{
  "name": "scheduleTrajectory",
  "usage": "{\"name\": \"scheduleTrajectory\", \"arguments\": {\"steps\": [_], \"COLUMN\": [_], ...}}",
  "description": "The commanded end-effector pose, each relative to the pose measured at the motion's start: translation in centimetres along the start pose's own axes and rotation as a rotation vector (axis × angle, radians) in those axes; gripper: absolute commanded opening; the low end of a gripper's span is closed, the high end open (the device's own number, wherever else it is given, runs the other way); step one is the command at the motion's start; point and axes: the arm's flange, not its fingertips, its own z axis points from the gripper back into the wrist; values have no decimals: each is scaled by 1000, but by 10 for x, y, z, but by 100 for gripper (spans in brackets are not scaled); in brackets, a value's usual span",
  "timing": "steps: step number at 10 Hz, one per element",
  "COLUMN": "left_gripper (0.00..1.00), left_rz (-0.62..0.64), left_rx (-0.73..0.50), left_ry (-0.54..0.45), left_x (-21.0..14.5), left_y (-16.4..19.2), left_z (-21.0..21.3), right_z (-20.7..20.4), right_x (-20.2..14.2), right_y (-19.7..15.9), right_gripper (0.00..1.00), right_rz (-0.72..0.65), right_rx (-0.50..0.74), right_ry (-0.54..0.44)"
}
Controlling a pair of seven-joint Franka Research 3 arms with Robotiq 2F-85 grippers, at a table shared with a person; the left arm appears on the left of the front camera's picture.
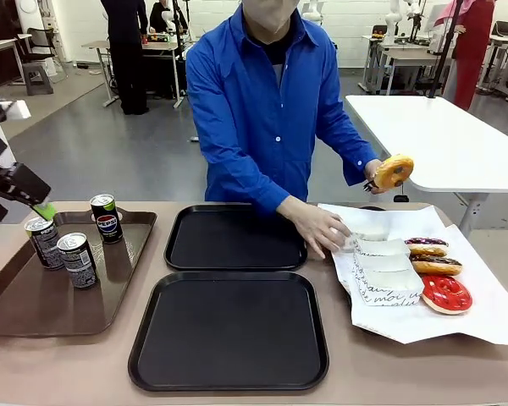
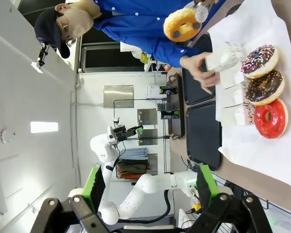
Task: Set up donuts and drinks on trays.
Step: Pick up one Pepsi coke and place it on the Flat Tray.
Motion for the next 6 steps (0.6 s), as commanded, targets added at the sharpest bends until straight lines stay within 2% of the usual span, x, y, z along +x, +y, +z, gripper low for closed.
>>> {"name": "scheduleTrajectory", "arguments": {"steps": [1, 4, 5, 6], "left_gripper": [100, 100, 100, 100], "left_rz": [80, 134, 80, 80], "left_rx": [83, 118, 73, 73], "left_ry": [-33, -21, -17, -17], "left_x": [19, 27, 27, 27], "left_y": [-1, -1, -1, -1], "left_z": [-42, -90, -56, -56], "right_z": [0, 0, 0, 0], "right_x": [-1, -1, -1, -1], "right_y": [0, 0, 0, 0], "right_gripper": [100, 100, 100, 100], "right_rz": [-2, -2, -2, -2], "right_rx": [15, 15, 15, 15], "right_ry": [2, 2, 2, 2]}}
